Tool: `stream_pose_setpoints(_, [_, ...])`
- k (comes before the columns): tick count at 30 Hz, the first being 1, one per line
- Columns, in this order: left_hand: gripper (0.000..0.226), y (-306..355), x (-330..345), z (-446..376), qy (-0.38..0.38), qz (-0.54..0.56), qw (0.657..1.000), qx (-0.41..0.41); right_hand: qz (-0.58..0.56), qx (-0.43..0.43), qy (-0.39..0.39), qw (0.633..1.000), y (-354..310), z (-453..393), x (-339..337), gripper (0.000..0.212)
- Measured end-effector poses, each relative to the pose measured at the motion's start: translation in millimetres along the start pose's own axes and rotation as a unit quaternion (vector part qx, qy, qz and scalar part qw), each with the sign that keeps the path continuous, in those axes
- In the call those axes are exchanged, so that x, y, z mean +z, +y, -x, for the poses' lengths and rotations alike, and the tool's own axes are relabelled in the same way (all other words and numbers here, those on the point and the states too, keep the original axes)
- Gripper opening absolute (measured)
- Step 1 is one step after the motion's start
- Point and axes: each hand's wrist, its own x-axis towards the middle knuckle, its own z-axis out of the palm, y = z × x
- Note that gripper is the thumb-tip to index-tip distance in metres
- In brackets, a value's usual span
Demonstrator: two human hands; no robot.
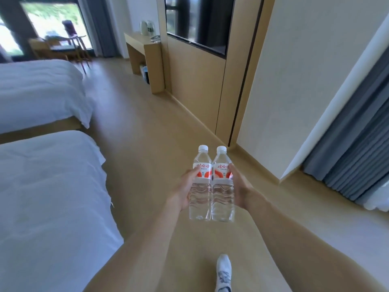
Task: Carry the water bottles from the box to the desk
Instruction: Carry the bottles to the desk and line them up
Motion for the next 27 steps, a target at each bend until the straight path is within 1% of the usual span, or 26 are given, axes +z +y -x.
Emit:
stream_pose_setpoints(2, [0.028, 16.8, -6.2, -20.8, 0.013, 0.002, 1.0, 0.01, 0.011, -0.002, -0.038, 0.999, -20.9, -33.4, 7.0, 0.07])
stream_pose_setpoints(3, [0.033, 25.8, -8.9, -31.6, 0.024, -0.002, 1.0, 0.021, 0.018, -0.001, -0.056, 0.998, -32.4, -50.4, 9.8, 0.068])
stream_pose_setpoints(5, [0.049, 43.9, -12.7, -52.6, 0.052, -0.011, 0.998, 0.038, 0.036, 0.009, -0.078, 0.996, -55.5, -83.3, 15.0, 0.065])
stream_pose_setpoints(7, [0.056, 64.0, -13.2, -72.7, 0.073, -0.011, 0.996, 0.042, 0.048, 0.023, -0.102, 0.993, -78.3, -112.5, 20.7, 0.065])
stream_pose_setpoints(11, [0.058, 98.9, -18.5, -115.7, 0.11, 0.006, 0.992, 0.057, 0.05, 0.042, -0.154, 0.986, -119.7, -164.4, 32.7, 0.061])
stream_pose_setpoints(15, [0.059, 125.4, -27.0, -147.5, 0.138, 0.035, 0.988, 0.066, 0.095, 0.058, -0.229, 0.967, -150.9, -204.9, 46.5, 0.046])
stream_pose_setpoints(18, [0.06, 143.8, -41.3, -168.0, 0.156, 0.055, 0.983, 0.075, 0.134, 0.058, -0.24, 0.96, -165.1, -237.9, 61.1, 0.044])
stream_pose_setpoints(23, [0.059, 170.8, -79.1, -207.9, 0.171, 0.087, 0.977, 0.088, 0.152, 0.046, -0.272, 0.949, -184.2, -292.8, 96.5, 0.029])
stream_pose_setpoints(27, [0.06, 201.8, -123.1, -255.1, 0.16, 0.104, 0.977, 0.097, 0.15, 0.029, -0.285, 0.946, -202.1, -347.6, 132.3, 0.033])
